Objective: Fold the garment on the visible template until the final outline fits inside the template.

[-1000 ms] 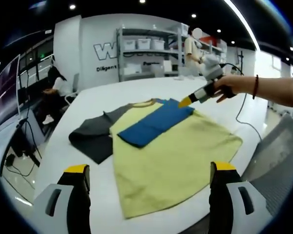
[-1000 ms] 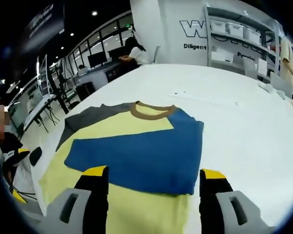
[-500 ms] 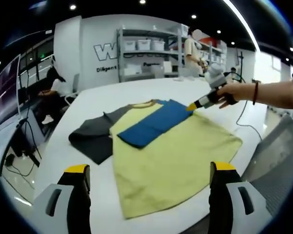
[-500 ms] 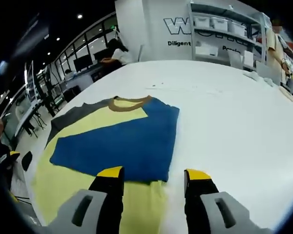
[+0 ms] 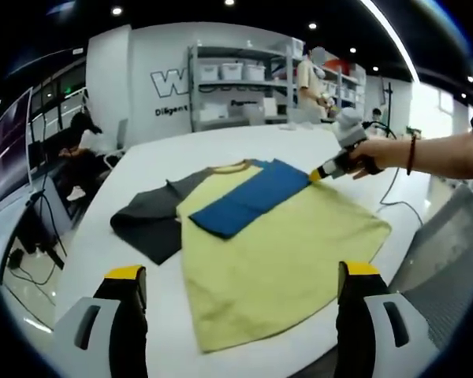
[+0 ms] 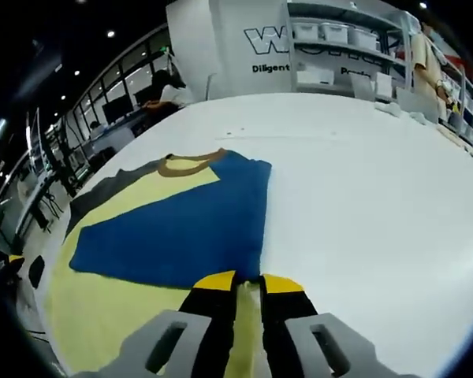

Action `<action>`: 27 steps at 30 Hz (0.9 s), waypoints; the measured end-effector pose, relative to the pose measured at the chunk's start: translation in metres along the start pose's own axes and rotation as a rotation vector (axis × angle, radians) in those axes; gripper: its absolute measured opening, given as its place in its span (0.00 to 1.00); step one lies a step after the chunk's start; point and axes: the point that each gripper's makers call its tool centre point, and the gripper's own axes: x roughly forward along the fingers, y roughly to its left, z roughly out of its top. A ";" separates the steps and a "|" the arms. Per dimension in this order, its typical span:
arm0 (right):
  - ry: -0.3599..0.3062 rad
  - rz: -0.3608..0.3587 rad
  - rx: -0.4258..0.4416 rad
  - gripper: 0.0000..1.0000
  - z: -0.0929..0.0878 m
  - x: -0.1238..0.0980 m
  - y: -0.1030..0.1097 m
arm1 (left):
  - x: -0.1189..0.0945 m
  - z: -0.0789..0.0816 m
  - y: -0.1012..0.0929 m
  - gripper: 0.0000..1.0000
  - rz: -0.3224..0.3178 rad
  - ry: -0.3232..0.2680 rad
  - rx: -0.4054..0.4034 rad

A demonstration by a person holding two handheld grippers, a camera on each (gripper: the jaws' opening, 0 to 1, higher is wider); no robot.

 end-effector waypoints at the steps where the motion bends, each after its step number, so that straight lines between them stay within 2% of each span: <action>1: -0.002 0.001 -0.006 0.02 0.001 0.001 0.000 | 0.000 0.000 0.000 0.97 0.001 0.000 0.000; 5: 0.011 -0.005 -0.047 0.00 0.000 0.001 -0.002 | 0.000 -0.001 0.001 0.97 0.004 0.007 0.001; 12: 0.010 -0.003 0.015 0.00 0.001 -0.001 -0.012 | 0.000 -0.001 0.002 0.96 0.003 0.006 -0.004; 27: 0.039 -0.018 -0.031 0.00 -0.002 -0.010 -0.035 | 0.000 -0.002 0.000 0.96 -0.006 0.012 0.000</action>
